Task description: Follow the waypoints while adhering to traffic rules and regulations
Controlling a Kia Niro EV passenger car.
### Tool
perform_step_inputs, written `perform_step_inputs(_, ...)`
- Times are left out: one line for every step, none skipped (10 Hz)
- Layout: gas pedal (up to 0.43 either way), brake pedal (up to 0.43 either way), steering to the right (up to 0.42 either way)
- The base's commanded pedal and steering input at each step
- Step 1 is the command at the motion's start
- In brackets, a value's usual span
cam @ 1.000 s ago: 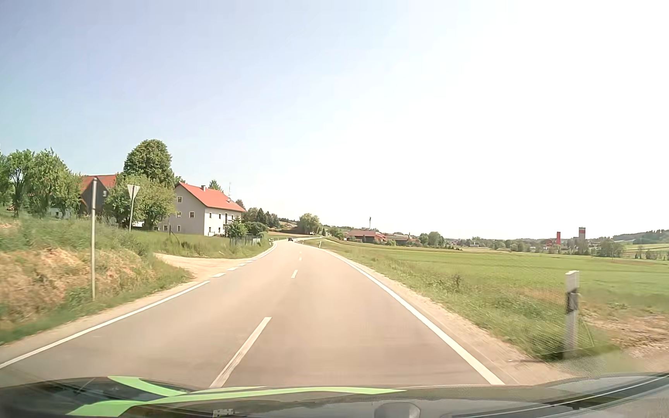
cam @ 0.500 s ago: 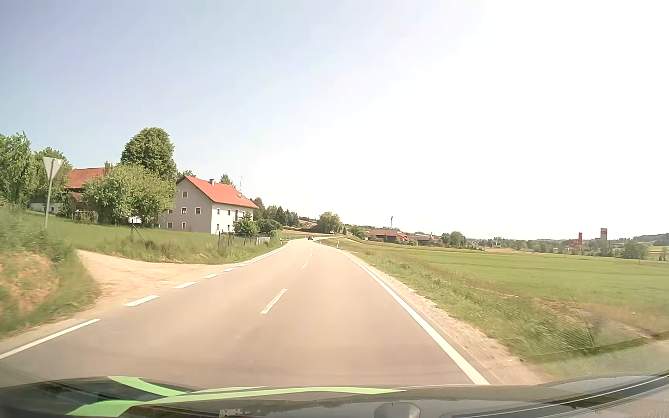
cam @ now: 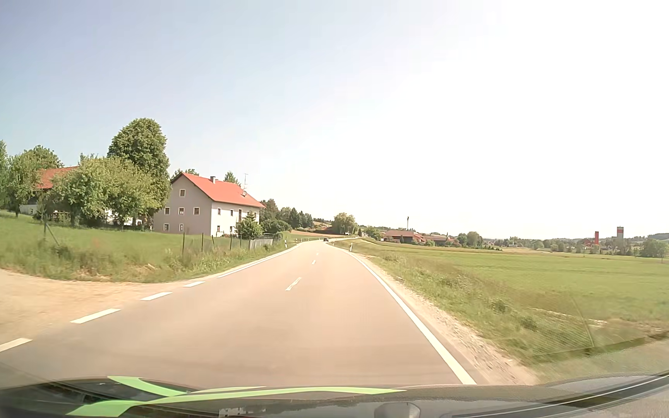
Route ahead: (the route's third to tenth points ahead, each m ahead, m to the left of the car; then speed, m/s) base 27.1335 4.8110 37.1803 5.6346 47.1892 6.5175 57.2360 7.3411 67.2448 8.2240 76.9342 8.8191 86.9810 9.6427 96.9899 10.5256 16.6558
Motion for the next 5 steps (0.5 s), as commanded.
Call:
perform_step_inputs(0.209, 0.000, -0.023)
perform_step_inputs(0.209, 0.000, -0.023)
perform_step_inputs(0.209, 0.000, -0.024)
perform_step_inputs(0.209, 0.000, -0.022)
perform_step_inputs(0.209, 0.000, -0.022)
